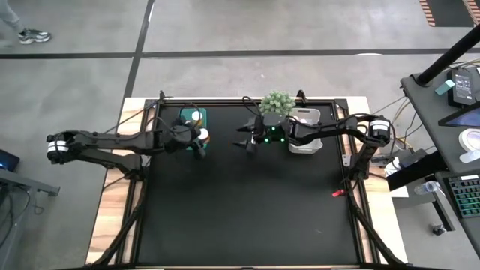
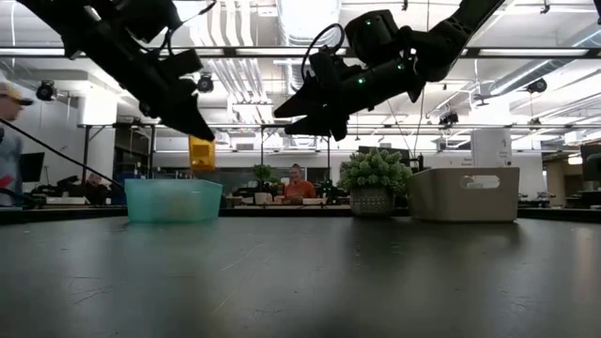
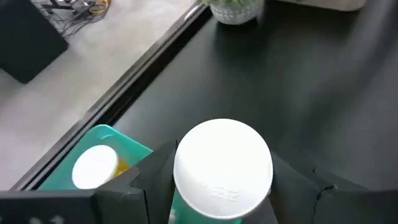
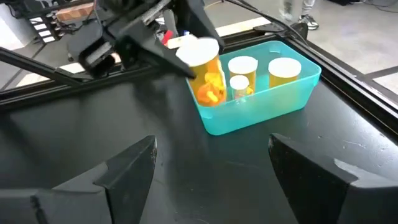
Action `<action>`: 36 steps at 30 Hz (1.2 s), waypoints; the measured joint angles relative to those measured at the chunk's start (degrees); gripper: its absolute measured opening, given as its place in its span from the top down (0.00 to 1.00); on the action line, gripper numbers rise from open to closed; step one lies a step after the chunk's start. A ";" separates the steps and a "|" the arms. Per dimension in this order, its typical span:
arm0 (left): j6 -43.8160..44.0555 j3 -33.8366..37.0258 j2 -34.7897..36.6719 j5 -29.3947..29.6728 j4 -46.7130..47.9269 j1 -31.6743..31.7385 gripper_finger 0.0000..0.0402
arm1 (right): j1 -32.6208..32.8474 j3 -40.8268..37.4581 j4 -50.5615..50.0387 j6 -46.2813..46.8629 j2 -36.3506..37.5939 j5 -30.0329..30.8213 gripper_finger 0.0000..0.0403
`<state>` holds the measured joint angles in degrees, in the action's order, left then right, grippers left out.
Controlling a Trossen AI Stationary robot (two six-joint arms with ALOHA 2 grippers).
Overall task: Pick and place medicine bottles into bin by pill shape (circle, oval)
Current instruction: Put the orange capsule bottle into the green bin
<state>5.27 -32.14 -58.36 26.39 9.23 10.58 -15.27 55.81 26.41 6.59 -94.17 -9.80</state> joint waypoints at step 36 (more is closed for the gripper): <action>1.97 2.75 -1.46 2.56 1.25 3.09 0.52 | 0.00 0.00 -0.74 -1.22 0.00 0.00 0.27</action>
<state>7.25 -29.39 -59.81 28.95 10.48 13.67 -15.27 55.81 25.68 5.37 -94.17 -9.80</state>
